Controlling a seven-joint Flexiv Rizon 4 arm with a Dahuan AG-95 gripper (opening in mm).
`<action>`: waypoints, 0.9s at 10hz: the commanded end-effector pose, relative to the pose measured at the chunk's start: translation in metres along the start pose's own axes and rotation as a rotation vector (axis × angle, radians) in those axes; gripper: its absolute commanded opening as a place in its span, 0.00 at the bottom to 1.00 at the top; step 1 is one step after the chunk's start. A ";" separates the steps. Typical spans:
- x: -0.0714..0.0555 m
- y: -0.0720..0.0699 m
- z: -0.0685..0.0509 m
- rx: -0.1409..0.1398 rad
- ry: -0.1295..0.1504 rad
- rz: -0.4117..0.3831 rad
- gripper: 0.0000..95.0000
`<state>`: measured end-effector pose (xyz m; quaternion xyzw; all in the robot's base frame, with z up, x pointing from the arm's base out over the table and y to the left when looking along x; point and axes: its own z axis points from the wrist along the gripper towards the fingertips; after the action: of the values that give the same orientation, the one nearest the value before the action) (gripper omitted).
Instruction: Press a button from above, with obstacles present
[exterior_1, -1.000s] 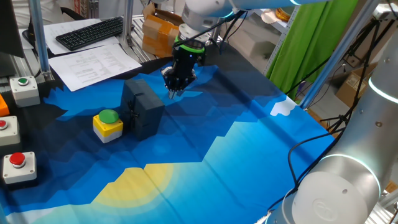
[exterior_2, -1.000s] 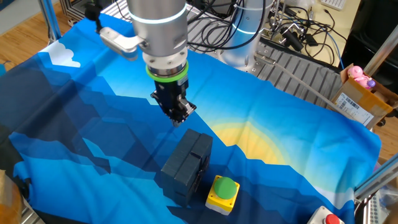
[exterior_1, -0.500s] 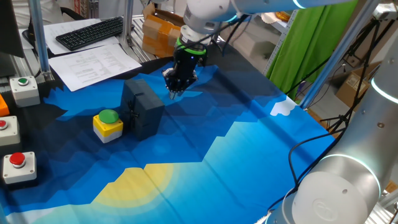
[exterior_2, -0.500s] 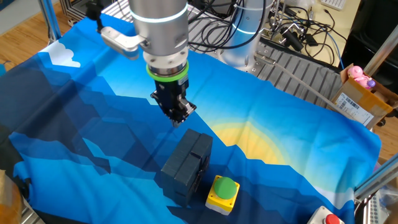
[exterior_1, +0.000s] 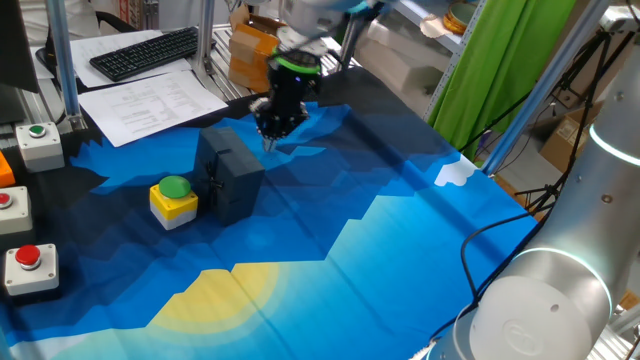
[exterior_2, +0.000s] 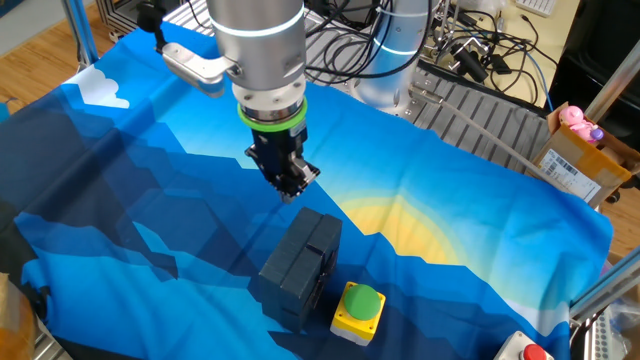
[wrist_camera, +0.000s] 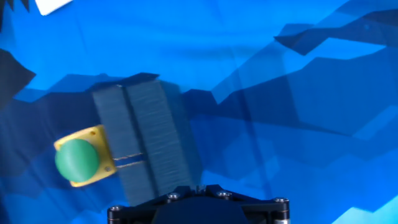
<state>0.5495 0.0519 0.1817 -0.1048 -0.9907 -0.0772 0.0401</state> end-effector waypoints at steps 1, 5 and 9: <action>0.012 0.026 -0.008 0.000 0.006 0.040 0.00; 0.023 0.073 0.000 0.002 0.008 0.118 0.00; 0.008 0.080 0.019 -0.006 0.008 0.139 0.00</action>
<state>0.5603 0.1348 0.1739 -0.1731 -0.9801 -0.0809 0.0534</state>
